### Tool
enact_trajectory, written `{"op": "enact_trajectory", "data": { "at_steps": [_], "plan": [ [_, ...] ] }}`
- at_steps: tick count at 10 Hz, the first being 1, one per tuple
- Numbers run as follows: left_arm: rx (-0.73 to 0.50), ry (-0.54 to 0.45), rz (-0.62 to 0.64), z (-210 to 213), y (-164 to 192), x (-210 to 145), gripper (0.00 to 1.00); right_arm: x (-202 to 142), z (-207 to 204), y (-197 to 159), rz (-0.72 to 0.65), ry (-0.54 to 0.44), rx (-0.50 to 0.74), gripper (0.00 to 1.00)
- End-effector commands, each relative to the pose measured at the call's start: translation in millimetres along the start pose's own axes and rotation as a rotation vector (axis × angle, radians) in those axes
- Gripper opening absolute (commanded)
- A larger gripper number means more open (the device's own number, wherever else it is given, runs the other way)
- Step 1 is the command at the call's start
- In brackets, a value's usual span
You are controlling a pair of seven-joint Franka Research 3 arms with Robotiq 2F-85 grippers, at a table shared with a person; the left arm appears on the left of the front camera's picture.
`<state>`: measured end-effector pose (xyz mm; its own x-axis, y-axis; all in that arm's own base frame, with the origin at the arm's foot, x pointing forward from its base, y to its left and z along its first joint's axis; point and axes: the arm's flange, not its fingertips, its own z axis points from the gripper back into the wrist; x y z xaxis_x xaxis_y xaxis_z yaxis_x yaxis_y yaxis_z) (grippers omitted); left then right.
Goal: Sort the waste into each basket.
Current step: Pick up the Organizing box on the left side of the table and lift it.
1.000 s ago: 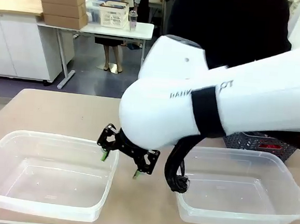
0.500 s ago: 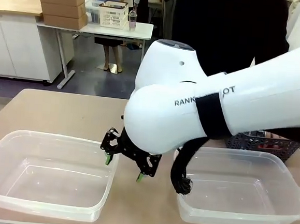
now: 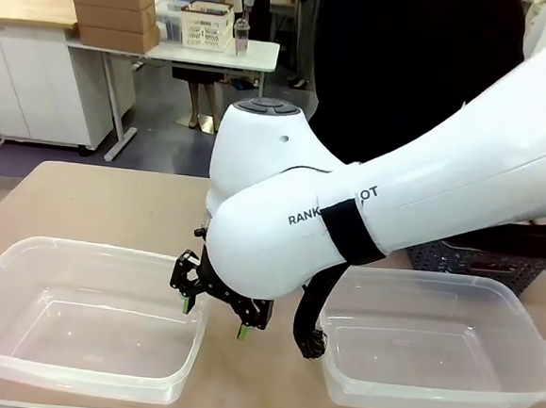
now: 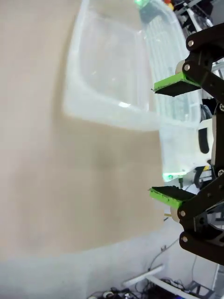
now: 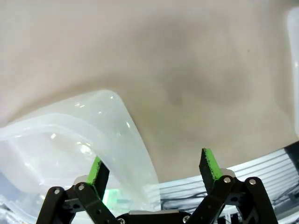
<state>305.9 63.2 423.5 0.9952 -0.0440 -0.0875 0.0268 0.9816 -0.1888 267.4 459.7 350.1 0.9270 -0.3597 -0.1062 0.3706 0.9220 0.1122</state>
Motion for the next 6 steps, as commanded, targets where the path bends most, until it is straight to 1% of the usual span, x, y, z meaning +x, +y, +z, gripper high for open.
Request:
{"op": "enact_trajectory", "data": {
  "at_steps": [1,2,3,5,6],
  "plan": [
    [0.053,0.003,0.048,-63,-1,-28,1.0,0,1,20,0.031,-0.024,-0.027,1.0],
    [0.02,0.068,-0.015,-71,-4,-32,1.0,0,2,21,0.051,-0.022,-0.026,1.0],
    [0.034,0.096,-0.045,-76,-6,-35,1.0,0,3,21,0.064,-0.02,-0.027,1.0],
    [0.012,0.124,-0.067,-82,-10,-38,1.0,3,2,22,0.061,-0.013,-0.037,1.0],
    [0.025,0.127,-0.065,-85,-12,-38,1.0,3,2,23,0.062,-0.01,-0.037,1.0]
  ]
}}
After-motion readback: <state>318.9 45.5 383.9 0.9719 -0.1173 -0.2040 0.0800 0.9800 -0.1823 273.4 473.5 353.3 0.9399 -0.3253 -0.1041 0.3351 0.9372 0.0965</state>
